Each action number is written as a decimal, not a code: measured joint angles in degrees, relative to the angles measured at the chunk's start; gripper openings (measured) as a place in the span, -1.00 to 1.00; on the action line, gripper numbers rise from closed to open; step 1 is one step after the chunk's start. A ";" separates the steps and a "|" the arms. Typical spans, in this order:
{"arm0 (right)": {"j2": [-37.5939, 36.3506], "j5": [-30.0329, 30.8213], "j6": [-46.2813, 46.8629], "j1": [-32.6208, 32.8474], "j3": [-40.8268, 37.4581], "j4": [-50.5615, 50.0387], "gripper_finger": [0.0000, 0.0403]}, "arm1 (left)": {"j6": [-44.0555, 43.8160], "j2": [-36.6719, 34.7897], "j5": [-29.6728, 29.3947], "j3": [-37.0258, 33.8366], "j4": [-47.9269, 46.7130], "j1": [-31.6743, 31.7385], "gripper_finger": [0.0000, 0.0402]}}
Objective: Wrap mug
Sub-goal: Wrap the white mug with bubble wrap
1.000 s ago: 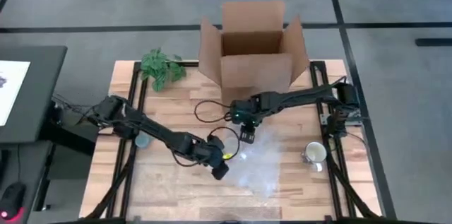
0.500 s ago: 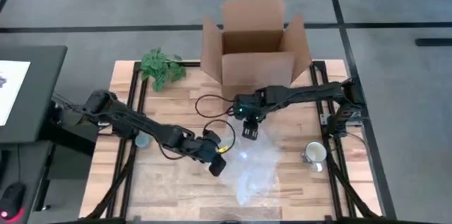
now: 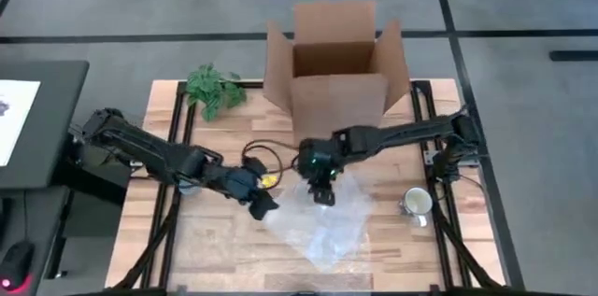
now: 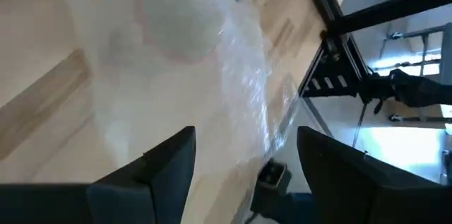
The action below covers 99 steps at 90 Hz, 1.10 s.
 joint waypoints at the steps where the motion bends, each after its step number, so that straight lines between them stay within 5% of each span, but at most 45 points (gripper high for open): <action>1: 0.35 0.01 0.20 0.04 0.00 0.36 -0.42 | -0.07 -0.25 -0.08 0.00 -0.33 -0.07 0.12; 41: 12.50 5.70 11.46 -0.66 0.32 3.26 -0.98 | 7.03 -3.18 -0.44 -0.02 -5.26 -0.99 0.12; 66: 14.74 7.45 12.19 -0.86 0.57 1.41 -0.99 | 9.81 -3.20 -0.03 -0.02 -4.80 -1.01 0.12; 99: 13.94 7.19 10.27 -0.16 14.77 -13.70 -1.00 | 10.60 -3.23 -0.09 0.00 -2.31 -1.01 0.13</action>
